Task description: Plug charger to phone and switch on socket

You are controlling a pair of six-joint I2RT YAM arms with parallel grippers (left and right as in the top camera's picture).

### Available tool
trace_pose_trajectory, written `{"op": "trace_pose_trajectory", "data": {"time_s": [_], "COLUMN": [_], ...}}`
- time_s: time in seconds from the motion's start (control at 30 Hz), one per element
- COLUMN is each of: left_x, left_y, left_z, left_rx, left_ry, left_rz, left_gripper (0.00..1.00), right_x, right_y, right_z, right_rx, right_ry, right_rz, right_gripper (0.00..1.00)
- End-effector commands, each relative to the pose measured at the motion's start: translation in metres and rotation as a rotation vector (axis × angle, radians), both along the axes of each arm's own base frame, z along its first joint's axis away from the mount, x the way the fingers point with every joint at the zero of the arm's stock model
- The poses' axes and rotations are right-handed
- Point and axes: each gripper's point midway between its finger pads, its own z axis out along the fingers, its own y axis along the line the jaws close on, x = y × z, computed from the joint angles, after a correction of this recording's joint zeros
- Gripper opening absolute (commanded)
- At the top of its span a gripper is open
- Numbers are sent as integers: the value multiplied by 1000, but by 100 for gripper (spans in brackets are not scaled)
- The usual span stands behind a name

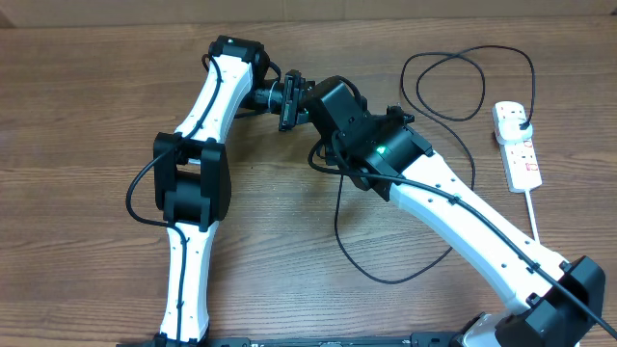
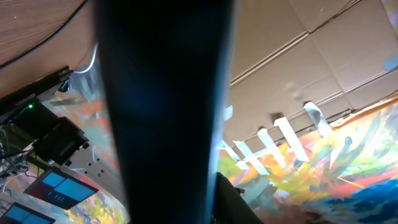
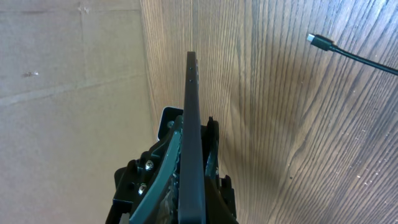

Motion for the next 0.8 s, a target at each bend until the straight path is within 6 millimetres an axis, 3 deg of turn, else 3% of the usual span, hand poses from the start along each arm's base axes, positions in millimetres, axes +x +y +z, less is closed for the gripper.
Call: {"op": "trace_pose_trajectory", "data": {"time_s": [0.0, 0.3, 0.77], "left_x": [0, 0, 0], "left_y": [-3, -3, -3], "left_z": [7, 7, 7], "left_rx": [-12, -13, -13], "left_ry": [0, -5, -4], "left_rz": [-3, -3, -3], "left_gripper": [25, 33, 22], "right_x": [5, 8, 8], "right_y": [-1, -7, -7], "right_z": [15, 18, 18], "right_rx": [109, 85, 85], "right_ry": [-29, -55, -56], "right_rz": [-114, -141, -141], "right_gripper": [4, 4, 4]}}
